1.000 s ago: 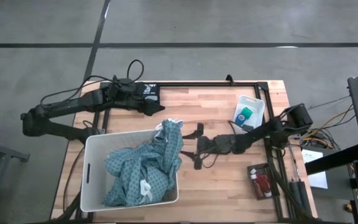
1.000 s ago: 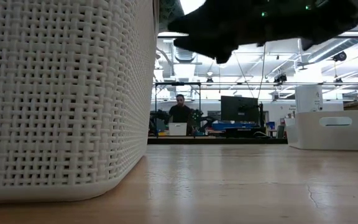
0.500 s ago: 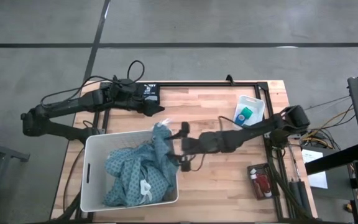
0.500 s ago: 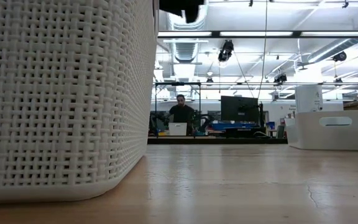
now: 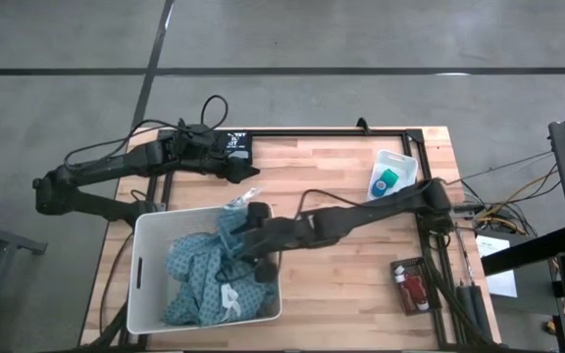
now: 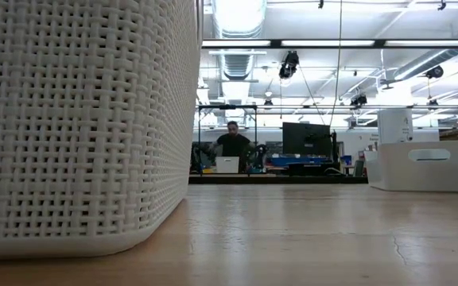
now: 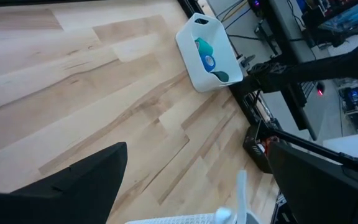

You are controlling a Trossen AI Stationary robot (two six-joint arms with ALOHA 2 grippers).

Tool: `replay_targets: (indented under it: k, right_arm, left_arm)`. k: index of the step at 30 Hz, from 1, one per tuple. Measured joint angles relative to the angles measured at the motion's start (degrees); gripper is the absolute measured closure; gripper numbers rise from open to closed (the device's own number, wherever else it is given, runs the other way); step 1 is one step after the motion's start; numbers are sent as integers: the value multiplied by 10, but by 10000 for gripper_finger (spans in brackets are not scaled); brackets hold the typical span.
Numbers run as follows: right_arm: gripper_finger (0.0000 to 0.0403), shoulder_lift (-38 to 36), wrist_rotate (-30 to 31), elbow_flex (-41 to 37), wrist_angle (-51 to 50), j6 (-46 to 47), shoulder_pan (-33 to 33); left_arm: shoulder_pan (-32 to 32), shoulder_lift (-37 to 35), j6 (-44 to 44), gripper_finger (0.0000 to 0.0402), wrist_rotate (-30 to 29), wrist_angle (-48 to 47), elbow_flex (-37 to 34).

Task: Pick & Place Medicine items
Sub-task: Put the blue patient gown into the big white bin

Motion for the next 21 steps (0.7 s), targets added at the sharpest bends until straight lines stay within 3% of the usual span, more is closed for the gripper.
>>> replay_targets:
  k: [5, 11, 15, 21]
  right_arm:
    - [109, 74, -2, 142, -162, 2, -1]
    - [101, 157, 7, 264, -273, 5, -1]
    - [98, 191, 18, 303, -306, 5, -1]
    - [98, 208, 19, 300, -308, 2, -2]
  left_arm:
    - [0, 0, 0, 9, 0, 0, 0]
    - [0, 0, 1, 9, 0, 0, 0]
    - [0, 0, 2, 9, 0, 0, 0]
    - [0, 0, 1, 9, 0, 0, 0]
